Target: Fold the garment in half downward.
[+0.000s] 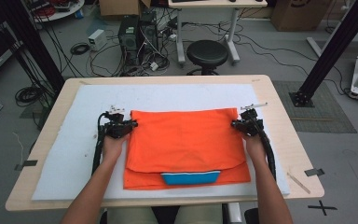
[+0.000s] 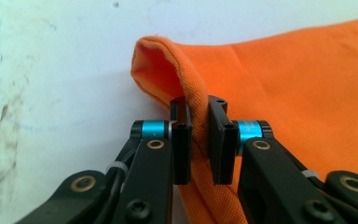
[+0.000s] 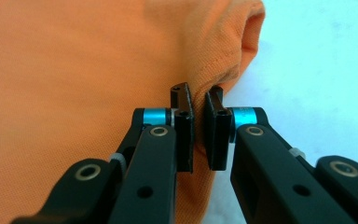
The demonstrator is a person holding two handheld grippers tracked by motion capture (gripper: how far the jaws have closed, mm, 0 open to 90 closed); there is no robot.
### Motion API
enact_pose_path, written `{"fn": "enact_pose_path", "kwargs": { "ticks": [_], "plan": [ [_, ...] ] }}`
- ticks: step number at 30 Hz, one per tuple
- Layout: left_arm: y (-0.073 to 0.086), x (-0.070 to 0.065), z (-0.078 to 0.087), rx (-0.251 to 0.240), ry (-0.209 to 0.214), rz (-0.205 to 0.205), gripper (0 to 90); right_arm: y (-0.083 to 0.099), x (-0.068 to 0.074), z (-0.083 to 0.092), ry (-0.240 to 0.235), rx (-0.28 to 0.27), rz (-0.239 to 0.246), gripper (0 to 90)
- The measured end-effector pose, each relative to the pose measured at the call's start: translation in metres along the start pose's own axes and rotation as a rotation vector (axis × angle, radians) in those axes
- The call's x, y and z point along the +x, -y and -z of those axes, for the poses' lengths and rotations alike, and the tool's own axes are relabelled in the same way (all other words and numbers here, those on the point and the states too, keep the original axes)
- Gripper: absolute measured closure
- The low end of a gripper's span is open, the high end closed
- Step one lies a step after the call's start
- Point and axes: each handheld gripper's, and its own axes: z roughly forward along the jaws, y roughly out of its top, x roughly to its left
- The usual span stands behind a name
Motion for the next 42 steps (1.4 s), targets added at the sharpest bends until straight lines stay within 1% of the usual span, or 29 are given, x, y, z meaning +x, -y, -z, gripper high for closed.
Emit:
{"fn": "enact_pose_path", "kwargs": {
  "ticks": [3, 4, 5, 6, 7, 8, 10, 11, 13, 14, 15, 16, 17, 18, 19, 20, 21, 24, 28, 29, 30, 31, 32, 34, 35, 36, 38, 39, 42],
  "plan": [
    [-0.007, -0.002, -0.007, 0.008, -0.005, 0.004, 81.0, -0.005, -0.005, 0.000, 0.017, -0.011, -0.003, 84.7],
    [-0.010, -0.003, -0.009, 0.003, -0.010, 0.003, 81.1, -0.006, -0.006, -0.001, 0.024, -0.013, -0.007, 84.7],
    [-0.012, -0.004, -0.011, -0.018, -0.009, 0.004, 81.0, -0.007, -0.008, -0.001, 0.029, -0.015, -0.013, 84.7],
    [-0.014, -0.005, -0.013, -0.024, -0.009, 0.011, 81.1, -0.009, -0.009, -0.002, 0.037, -0.020, -0.022, 84.7],
    [-0.016, -0.005, -0.017, -0.007, -0.010, 0.015, 81.1, -0.009, -0.011, -0.003, 0.046, -0.023, -0.023, 84.7],
    [-0.018, -0.004, -0.019, -0.007, -0.006, 0.018, 81.1, -0.010, -0.013, -0.004, 0.050, -0.024, -0.032, 84.7],
    [-0.023, -0.004, -0.024, -0.021, 0.003, 0.041, 81.0, -0.013, -0.015, -0.006, 0.070, -0.029, -0.032, 84.7],
    [-0.024, -0.004, -0.025, -0.021, 0.005, 0.045, 81.0, -0.014, -0.016, -0.007, 0.077, -0.029, -0.031, 84.7],
    [-0.025, -0.005, -0.028, -0.034, -0.004, 0.031, 80.9, -0.016, -0.018, -0.009, 0.080, -0.035, -0.034, 84.6],
    [-0.024, -0.005, -0.029, -0.026, -0.010, 0.027, 80.7, -0.016, -0.019, -0.010, 0.079, -0.042, -0.032, 84.5],
    [-0.023, -0.004, -0.030, -0.016, -0.013, 0.032, 80.1, -0.016, -0.021, -0.012, 0.074, -0.043, -0.029, 84.2],
    [-0.021, -0.003, -0.030, -0.006, -0.015, 0.039, 78.7, -0.016, -0.021, -0.013, 0.077, -0.048, -0.026, 82.8],
    [-0.020, -0.002, -0.030, -0.006, -0.021, 0.047, 74.3, -0.015, -0.021, -0.014, 0.076, -0.049, -0.030, 78.4],
    [-0.020, -0.001, -0.029, -0.006, -0.025, 0.053, 67.1, -0.015, -0.021, -0.014, 0.081, -0.051, -0.036, 70.1],
    [-0.019, 0.000, -0.026, -0.002, -0.022, 0.062, 60.7, -0.014, -0.022, -0.013, 0.088, -0.054, -0.040, 64.1],
    [-0.018, 0.000, -0.023, -0.008, -0.018, 0.060, 56.6, -0.014, -0.024, -0.010, 0.075, -0.068, -0.065, 59.2],
    [-0.016, -0.001, -0.019, -0.019, -0.017, 0.051, 55.0, -0.013, -0.026, -0.007, 0.061, -0.081, -0.082, 56.2],
    [-0.011, -0.001, -0.007, -0.040, -0.016, 0.028, 52.3, -0.008, -0.029, 0.005, 0.052, -0.118, -0.099, 53.1],
    [-0.005, -0.001, 0.004, -0.063, 0.007, 0.020, 47.8, 0.003, -0.031, 0.017, 0.029, -0.127, -0.123, 49.9],
    [-0.004, -0.001, 0.008, -0.075, 0.018, 0.022, 46.3, 0.006, -0.031, 0.019, 0.024, -0.124, -0.123, 48.5],
    [-0.001, -0.002, 0.011, -0.091, 0.031, 0.031, 42.6, 0.009, -0.030, 0.021, 0.020, -0.115, -0.121, 46.8],
    [0.001, -0.003, 0.015, -0.109, 0.040, 0.023, 39.0, 0.012, -0.029, 0.023, 0.018, -0.109, -0.113, 45.5],
    [0.003, -0.004, 0.018, -0.117, 0.039, 0.016, 34.8, 0.016, -0.027, 0.026, 0.015, -0.102, -0.096, 45.1],
    [0.007, -0.006, 0.023, -0.130, 0.049, 0.006, 28.2, 0.022, -0.022, 0.030, 0.018, -0.105, -0.062, 45.5],
    [0.009, -0.007, 0.026, -0.133, 0.054, 0.008, 26.2, 0.026, -0.019, 0.033, 0.016, -0.096, -0.053, 46.7],
    [0.011, -0.008, 0.029, -0.130, 0.059, 0.000, 25.9, 0.029, -0.016, 0.035, 0.008, -0.076, -0.048, 48.4],
    [0.016, -0.012, 0.034, -0.129, 0.051, -0.008, 25.9, 0.039, -0.010, 0.038, -0.010, -0.048, -0.036, 53.2],
    [0.017, -0.013, 0.035, -0.129, 0.050, -0.010, 26.0, 0.045, -0.008, 0.038, -0.027, -0.034, -0.033, 57.2],
    [0.024, -0.015, 0.039, -0.119, 0.048, -0.012, 26.7, 0.057, -0.004, 0.038, -0.037, 0.000, -0.020, 63.2]
  ]
}}
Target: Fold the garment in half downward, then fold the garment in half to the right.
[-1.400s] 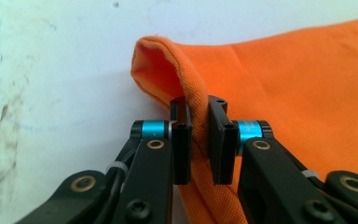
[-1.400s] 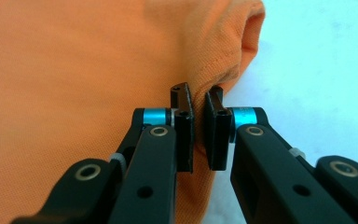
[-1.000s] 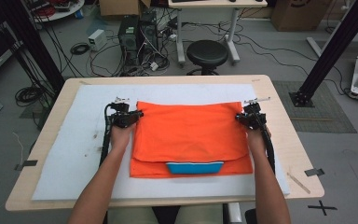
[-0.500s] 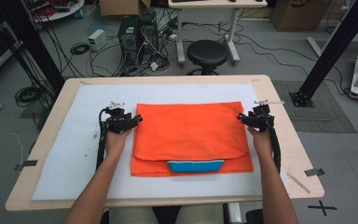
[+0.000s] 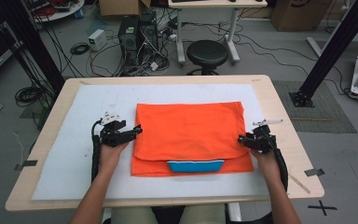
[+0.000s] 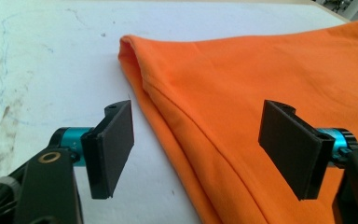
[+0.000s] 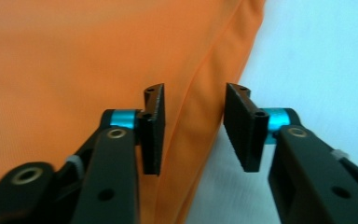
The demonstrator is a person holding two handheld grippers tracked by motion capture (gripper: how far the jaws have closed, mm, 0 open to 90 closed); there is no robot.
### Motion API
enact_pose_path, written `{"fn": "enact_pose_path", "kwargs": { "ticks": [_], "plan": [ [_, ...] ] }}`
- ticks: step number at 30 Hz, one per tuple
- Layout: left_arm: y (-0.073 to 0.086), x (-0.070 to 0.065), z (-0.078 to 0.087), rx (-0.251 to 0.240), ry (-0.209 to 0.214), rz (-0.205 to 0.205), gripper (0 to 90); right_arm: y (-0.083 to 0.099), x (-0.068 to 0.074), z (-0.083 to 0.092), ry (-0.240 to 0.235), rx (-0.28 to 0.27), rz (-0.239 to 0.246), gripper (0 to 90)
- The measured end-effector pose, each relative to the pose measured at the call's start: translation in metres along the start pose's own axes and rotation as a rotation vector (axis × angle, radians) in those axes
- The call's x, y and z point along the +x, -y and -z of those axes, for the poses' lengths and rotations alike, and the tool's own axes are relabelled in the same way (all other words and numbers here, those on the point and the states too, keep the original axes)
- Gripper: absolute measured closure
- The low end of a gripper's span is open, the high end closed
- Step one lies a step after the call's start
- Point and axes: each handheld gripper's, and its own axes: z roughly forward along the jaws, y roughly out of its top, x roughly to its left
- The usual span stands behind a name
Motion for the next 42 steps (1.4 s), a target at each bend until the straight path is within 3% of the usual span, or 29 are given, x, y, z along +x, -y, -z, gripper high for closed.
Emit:
{"fn": "enact_pose_path", "kwargs": {
  "ticks": [1, 3, 5, 8, 12, 16, 23, 42],
  "plan": [
    [0.001, 0.000, 0.001, 0.001, 0.002, 0.001, 26.7, 0.004, 0.001, 0.002, -0.013, -0.011, -0.007, 69.6],
    [0.004, 0.000, 0.004, -0.002, -0.002, 0.011, 27.1, 0.006, 0.001, 0.005, -0.014, -0.012, 0.029, 79.1],
    [0.007, -0.001, 0.007, -0.005, -0.004, 0.015, 27.1, 0.005, 0.003, 0.008, 0.021, -0.003, 0.057, 79.9],
    [0.010, -0.002, 0.011, -0.021, 0.001, 0.019, 27.1, 0.004, 0.002, 0.011, 0.040, -0.022, 0.021, 56.1],
    [0.009, -0.003, 0.018, -0.057, 0.013, 0.012, 22.1, 0.004, 0.002, 0.021, 0.029, -0.112, 0.039, 38.6],
    [0.006, -0.003, 0.021, -0.060, 0.030, -0.006, 21.3, 0.002, 0.005, 0.028, 0.027, -0.156, 0.077, 25.3],
    [0.005, -0.004, 0.028, -0.073, 0.047, -0.026, 21.3, -0.001, 0.015, 0.033, 0.018, -0.174, 0.109, 21.8],
    [0.009, -0.012, 0.044, -0.009, 0.050, -0.030, 21.4, -0.010, 0.027, 0.036, -0.006, -0.177, 0.115, 21.5]
  ]
}}
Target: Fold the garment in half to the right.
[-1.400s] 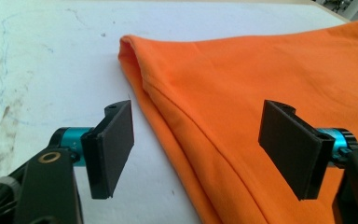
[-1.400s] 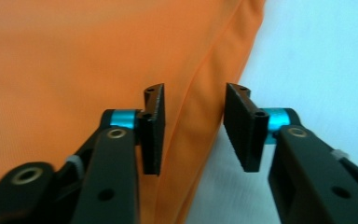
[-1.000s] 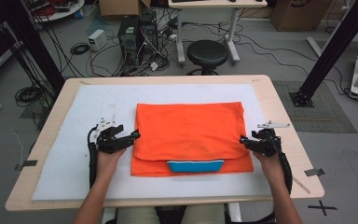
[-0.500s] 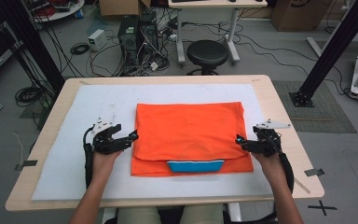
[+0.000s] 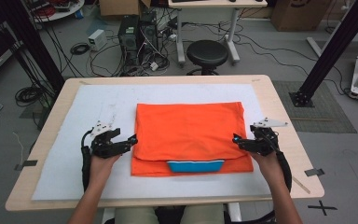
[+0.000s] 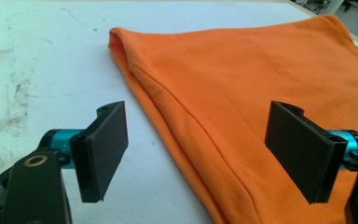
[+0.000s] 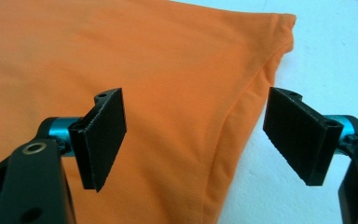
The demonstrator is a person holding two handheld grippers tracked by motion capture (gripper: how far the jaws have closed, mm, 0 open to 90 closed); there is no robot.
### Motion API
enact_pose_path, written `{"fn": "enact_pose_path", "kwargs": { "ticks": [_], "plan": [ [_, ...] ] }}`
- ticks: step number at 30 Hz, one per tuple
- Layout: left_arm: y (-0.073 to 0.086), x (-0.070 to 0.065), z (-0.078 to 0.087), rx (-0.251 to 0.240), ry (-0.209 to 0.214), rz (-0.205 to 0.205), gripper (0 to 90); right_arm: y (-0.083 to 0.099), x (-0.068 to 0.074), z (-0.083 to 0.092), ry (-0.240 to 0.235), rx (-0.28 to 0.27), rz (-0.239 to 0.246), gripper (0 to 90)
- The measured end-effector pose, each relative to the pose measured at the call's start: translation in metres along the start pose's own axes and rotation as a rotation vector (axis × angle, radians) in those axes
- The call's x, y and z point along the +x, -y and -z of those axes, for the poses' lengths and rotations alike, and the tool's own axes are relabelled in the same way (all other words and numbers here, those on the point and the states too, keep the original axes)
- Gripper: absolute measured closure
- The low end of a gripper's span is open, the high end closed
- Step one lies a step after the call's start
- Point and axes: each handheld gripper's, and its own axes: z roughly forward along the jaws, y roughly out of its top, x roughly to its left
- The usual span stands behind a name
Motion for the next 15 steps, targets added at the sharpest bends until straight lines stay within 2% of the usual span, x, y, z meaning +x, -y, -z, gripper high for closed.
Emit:
{"fn": "enact_pose_path", "kwargs": {
  "ticks": [3, 9, 12, 15],
  "plan": [
    [0.002, -0.004, 0.002, 0.017, 0.009, 0.008, 21.3, -0.002, 0.002, -0.003, -0.008, 0.005, 0.006, 21.5],
    [0.008, -0.012, 0.004, 0.068, -0.026, 0.001, 21.3, -0.007, 0.010, -0.011, -0.038, 0.020, 0.029, 21.5],
    [0.013, -0.014, 0.001, 0.107, -0.031, 0.017, 22.2, -0.010, 0.013, -0.015, -0.048, 0.029, 0.035, 21.5],
    [0.017, -0.016, -0.005, 0.156, -0.045, 0.031, 26.7, -0.012, 0.017, -0.020, -0.061, 0.028, 0.035, 21.5]
  ]
}}
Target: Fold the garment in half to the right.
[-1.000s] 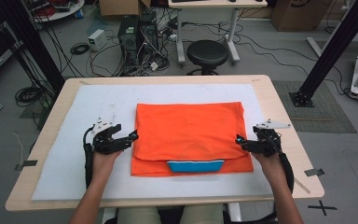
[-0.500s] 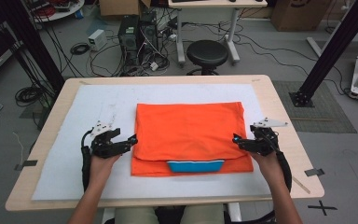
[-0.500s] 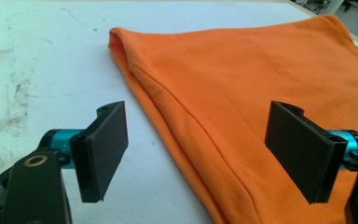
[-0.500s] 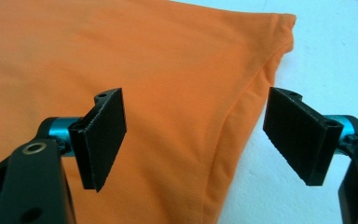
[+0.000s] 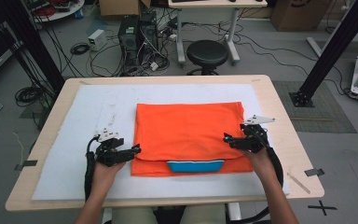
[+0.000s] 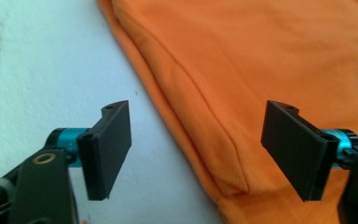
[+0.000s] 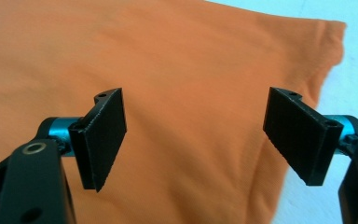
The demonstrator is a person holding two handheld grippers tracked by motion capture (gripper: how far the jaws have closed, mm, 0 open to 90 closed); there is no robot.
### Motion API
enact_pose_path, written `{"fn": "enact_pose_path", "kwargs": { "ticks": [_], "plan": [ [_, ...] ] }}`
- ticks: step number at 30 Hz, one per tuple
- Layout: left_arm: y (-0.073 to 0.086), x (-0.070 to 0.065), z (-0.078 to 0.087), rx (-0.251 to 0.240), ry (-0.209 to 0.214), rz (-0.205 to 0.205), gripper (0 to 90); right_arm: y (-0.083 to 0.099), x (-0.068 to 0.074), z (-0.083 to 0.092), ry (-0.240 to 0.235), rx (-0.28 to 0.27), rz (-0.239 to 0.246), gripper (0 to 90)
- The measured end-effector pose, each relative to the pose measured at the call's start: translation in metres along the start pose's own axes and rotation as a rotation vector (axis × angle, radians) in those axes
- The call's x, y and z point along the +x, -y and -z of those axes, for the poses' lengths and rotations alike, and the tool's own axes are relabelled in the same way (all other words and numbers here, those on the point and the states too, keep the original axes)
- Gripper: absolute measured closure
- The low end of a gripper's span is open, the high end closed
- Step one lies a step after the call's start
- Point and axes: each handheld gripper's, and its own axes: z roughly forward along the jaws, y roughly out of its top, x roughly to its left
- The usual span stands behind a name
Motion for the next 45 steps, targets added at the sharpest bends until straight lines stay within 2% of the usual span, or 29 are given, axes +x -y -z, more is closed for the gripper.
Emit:
{"fn": "enact_pose_path", "kwargs": {
  "ticks": [2, 6, 8, 16, 26, 35, 39, 41, 45],
  "plan": [
    [0.002, -0.002, -0.002, 0.024, -0.014, -0.004, 29.6, -0.002, 0.004, -0.003, -0.008, 0.007, 0.005, 21.5],
    [0.005, -0.006, -0.006, 0.036, -0.011, -0.004, 35.6, -0.009, 0.011, -0.009, -0.032, 0.013, 0.029, 21.5],
    [0.006, -0.008, -0.007, 0.044, -0.007, -0.009, 35.9, -0.014, 0.014, -0.011, -0.039, 0.013, 0.039, 21.5],
    [0.010, -0.012, -0.010, 0.053, -0.015, -0.021, 38.7, -0.028, 0.020, -0.019, -0.044, 0.026, 0.048, 21.5],
    [0.013, -0.013, -0.010, 0.057, -0.030, -0.029, 44.2, -0.043, 0.033, -0.032, -0.079, 0.045, 0.079, 21.5],
    [0.014, -0.017, -0.009, 0.056, -0.031, -0.042, 57.0, -0.061, 0.049, -0.047, -0.119, 0.068, 0.124, 21.5],
    [0.015, -0.020, -0.009, 0.056, -0.028, -0.057, 64.4, -0.067, 0.057, -0.055, -0.141, 0.080, 0.113, 21.5],
    [0.015, -0.020, -0.008, 0.059, -0.025, -0.054, 67.3, -0.069, 0.060, -0.059, -0.159, 0.087, 0.114, 21.5],
    [0.016, -0.024, -0.008, 0.049, -0.025, -0.077, 76.7, -0.074, 0.066, -0.068, -0.175, 0.100, 0.121, 21.5]
  ]
}}
